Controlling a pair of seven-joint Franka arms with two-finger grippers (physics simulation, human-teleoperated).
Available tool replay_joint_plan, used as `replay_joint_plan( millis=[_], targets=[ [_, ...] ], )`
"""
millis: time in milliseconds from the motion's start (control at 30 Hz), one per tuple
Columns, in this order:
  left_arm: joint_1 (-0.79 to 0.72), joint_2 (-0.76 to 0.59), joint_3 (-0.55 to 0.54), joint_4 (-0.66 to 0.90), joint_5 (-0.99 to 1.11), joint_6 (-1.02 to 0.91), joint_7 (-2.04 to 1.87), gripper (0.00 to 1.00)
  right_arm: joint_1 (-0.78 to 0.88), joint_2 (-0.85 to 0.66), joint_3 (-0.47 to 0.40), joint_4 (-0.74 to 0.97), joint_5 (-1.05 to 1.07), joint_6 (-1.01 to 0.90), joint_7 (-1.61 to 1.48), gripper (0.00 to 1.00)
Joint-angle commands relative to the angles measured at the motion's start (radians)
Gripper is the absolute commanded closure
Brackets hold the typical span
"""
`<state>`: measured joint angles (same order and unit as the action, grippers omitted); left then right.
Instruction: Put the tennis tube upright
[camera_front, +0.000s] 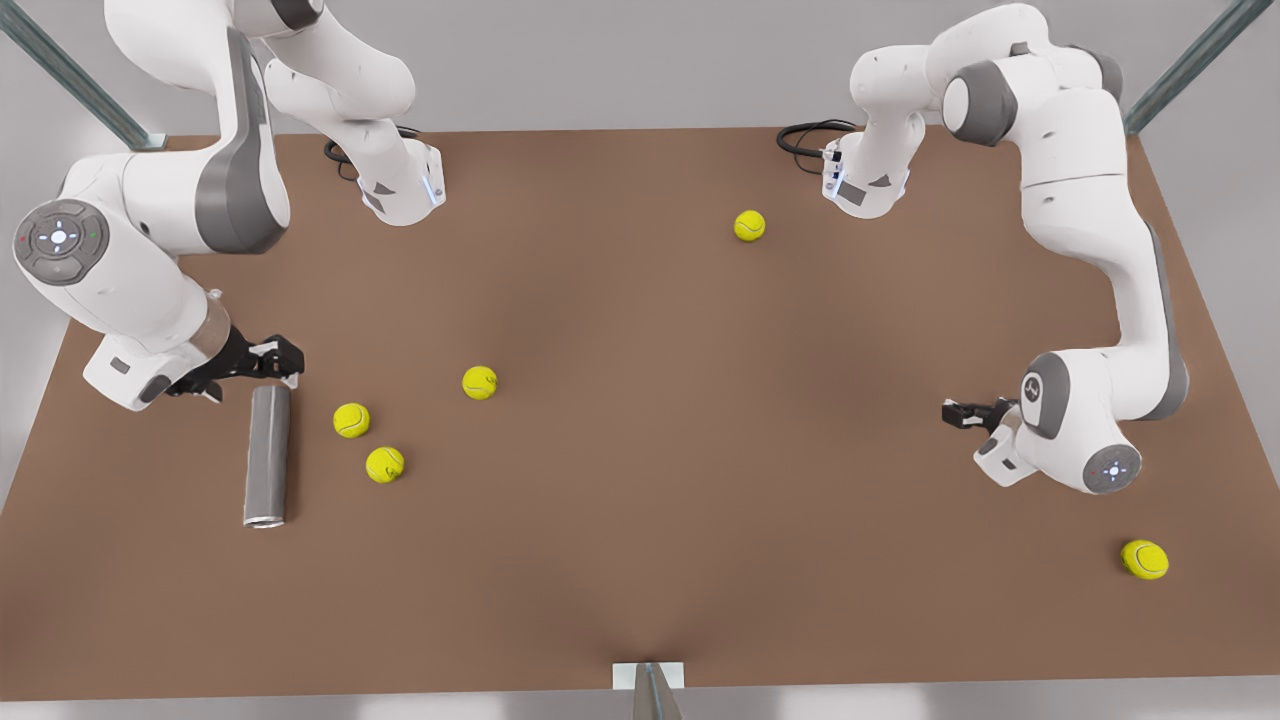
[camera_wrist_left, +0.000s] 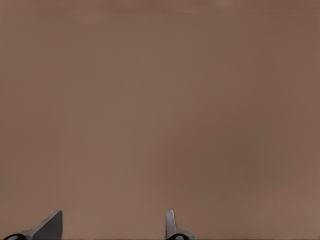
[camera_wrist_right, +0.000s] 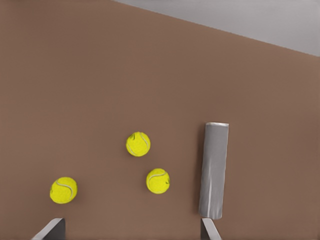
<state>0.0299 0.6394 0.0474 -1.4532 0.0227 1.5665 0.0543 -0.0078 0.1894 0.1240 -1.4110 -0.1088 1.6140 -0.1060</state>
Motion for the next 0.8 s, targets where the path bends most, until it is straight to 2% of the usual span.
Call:
replay_joint_plan(
  millis=[0, 67, 133, 167, 267, 300, 400, 500, 600, 767],
  targets=[
    [0.001, -0.021, -0.001, -0.001, -0.024, 0.279, 0.061, 0.00, -0.001, 0.001, 0.000, 0.000, -0.005, 0.012, -0.037, 0.00],
    [-0.015, -0.234, -0.001, -0.007, -0.027, 0.267, 0.059, 0.00, 0.003, 0.042, 0.000, 0.009, -0.003, 0.012, -0.037, 0.00],
    [-0.024, -0.532, -0.001, -0.139, -0.026, 0.176, 0.061, 0.00, -0.021, 0.211, -0.014, 0.010, -0.006, 0.029, -0.032, 0.00],
    [-0.033, -0.567, -0.003, -0.150, -0.026, 0.127, 0.059, 0.00, -0.018, 0.255, -0.057, 0.010, -0.011, 0.063, -0.041, 0.00],
    [-0.033, -0.567, -0.003, -0.150, -0.024, 0.112, 0.062, 0.00, -0.030, 0.423, -0.090, 0.081, -0.009, 0.086, -0.027, 0.00],
    [-0.033, -0.567, -0.003, -0.150, -0.024, 0.112, 0.062, 0.00, -0.067, 0.430, -0.090, 0.070, -0.003, 0.170, -0.041, 0.00],
    [-0.033, -0.564, -0.003, -0.150, -0.026, 0.112, 0.065, 0.00, -0.127, 0.446, -0.116, 0.064, 0.021, 0.172, -0.118, 0.00],
    [-0.033, -0.558, -0.003, -0.151, -0.024, 0.110, 0.067, 0.00, -0.204, 0.430, -0.116, -0.022, 0.052, 0.158, -0.166, 0.00],
    [-0.033, -0.557, -0.003, -0.151, -0.021, 0.079, 0.068, 0.00, -0.215, 0.381, -0.118, -0.221, 0.040, 0.351, -0.138, 0.00],
    [-0.033, -0.538, -0.004, -0.151, -0.021, 0.086, 0.065, 0.00, -0.253, 0.380, -0.138, -0.275, -0.023, 0.438, -0.274, 0.00]
  ],
)
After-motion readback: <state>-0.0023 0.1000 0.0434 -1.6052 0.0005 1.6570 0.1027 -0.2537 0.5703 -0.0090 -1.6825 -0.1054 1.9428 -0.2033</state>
